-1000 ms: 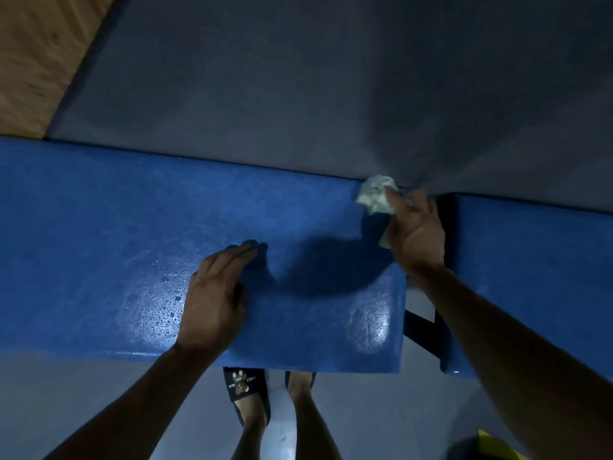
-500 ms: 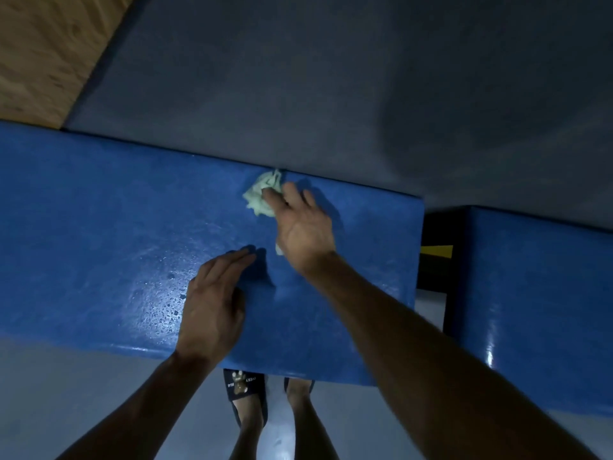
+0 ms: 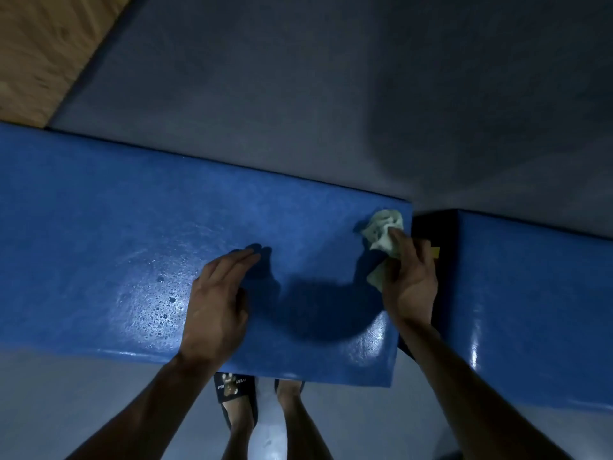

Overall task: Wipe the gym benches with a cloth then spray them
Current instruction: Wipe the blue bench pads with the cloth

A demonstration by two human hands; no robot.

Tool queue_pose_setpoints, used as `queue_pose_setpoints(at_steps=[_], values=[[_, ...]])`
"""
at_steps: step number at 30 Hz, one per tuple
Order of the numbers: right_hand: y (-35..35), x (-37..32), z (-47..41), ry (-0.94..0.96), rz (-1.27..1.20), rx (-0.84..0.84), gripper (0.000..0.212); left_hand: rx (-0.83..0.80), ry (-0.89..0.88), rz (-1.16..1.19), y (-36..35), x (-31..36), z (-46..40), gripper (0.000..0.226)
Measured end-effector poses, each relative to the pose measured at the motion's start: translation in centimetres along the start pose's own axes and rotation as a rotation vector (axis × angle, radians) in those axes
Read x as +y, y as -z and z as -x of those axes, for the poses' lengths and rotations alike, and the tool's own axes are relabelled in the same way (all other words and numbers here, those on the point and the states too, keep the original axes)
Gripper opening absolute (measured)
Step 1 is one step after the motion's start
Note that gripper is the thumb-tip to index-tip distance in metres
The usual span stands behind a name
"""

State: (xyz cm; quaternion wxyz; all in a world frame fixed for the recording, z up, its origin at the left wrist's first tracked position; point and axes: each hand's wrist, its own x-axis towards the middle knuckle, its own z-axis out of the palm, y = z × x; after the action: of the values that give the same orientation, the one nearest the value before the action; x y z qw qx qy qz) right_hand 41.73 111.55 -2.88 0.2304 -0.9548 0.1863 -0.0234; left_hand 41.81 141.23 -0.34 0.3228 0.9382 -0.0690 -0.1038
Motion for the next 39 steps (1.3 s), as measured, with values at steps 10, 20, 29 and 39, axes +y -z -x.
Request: queue_pose_setpoints(at_steps=[10, 20, 29, 39], values=[[-0.3, 1.4, -7.5, -0.436, -0.053, 0.118, 0.045, -0.018, -0.028, -0.017, 0.2, 0.5, -0.5, 0.065], [1.3, 5.1, 7.3, -0.234, -0.016, 0.018, 0.035, -0.075, -0.026, 0.002, -1.6, 2.6, 0.2, 0.064], [1.5, 2.3, -2.4, -0.141, 0.042, 0.005, 0.032, -0.074, -0.022, -0.048, -1.5, 3.3, 0.7, 0.062], [0.2, 0.4, 10.8, 0.617, 0.222, -0.434, 0.045, -0.109, 0.015, -0.043, -1.5, 2.5, 3.3, 0.062]])
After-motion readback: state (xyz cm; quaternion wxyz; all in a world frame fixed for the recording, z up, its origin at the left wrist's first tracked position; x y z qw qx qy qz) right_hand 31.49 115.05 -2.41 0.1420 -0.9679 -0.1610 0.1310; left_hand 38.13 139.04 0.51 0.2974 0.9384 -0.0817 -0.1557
